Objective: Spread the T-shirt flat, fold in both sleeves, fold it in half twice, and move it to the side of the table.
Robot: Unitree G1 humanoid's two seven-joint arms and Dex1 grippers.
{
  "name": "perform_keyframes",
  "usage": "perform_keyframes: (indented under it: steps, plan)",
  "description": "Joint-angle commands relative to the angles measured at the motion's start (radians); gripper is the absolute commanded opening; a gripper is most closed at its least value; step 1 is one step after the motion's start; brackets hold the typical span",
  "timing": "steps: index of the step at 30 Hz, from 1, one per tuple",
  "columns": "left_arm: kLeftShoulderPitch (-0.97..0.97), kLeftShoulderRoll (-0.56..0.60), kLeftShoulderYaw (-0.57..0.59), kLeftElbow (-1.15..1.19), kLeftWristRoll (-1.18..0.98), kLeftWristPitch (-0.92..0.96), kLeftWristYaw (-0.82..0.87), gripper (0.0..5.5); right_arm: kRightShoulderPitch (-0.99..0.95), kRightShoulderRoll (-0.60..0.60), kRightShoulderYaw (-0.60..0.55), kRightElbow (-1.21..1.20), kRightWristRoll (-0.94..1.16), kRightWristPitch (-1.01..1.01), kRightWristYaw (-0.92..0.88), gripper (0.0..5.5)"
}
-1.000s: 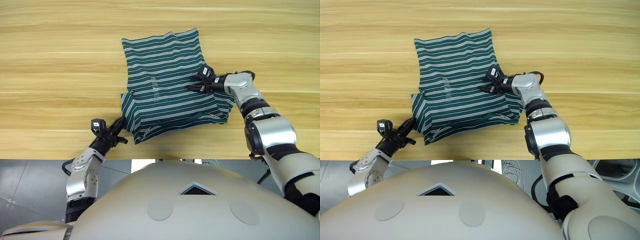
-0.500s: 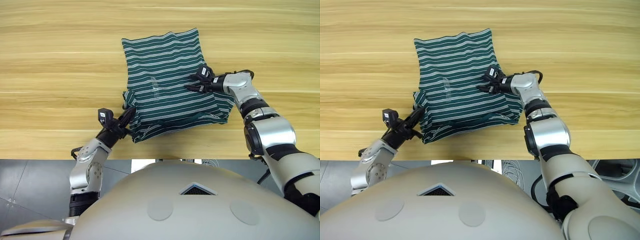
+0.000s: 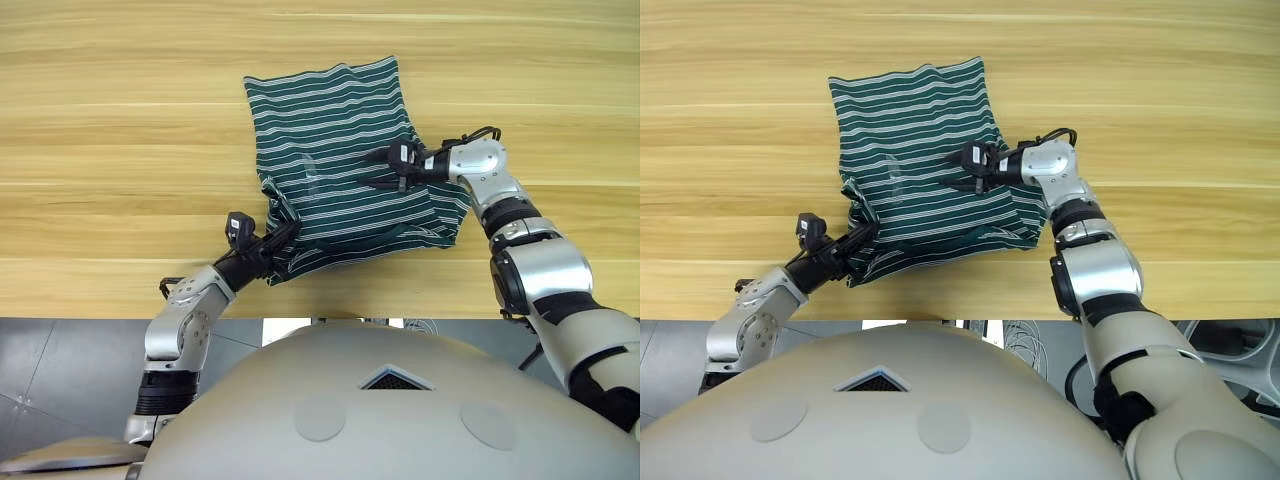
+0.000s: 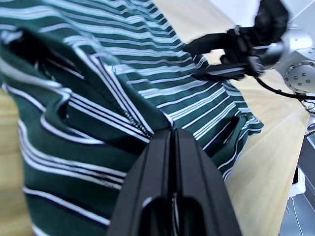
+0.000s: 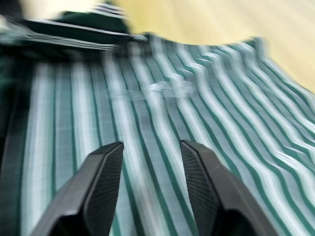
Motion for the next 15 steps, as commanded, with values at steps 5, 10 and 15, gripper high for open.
perform_keyframes:
  steps: [5, 10, 15]
  plan:
    - [-0.103, 0.050, -0.034, 0.112, 0.090, 0.036, 0.011, 0.02, 0.173, -0.101, 0.045, -0.238, 0.120, 0.009, 0.269, 2.14]
    - [-0.127, 0.050, -0.046, 0.148, 0.105, 0.045, 0.012, 0.02, 0.189, -0.102, 0.080, -0.229, 0.040, -0.008, 0.137, 2.14]
    - [-0.139, 0.043, -0.046, 0.154, 0.104, 0.061, 0.014, 0.02, 0.231, -0.129, 0.112, -0.280, 0.062, 0.018, 0.180, 2.14]
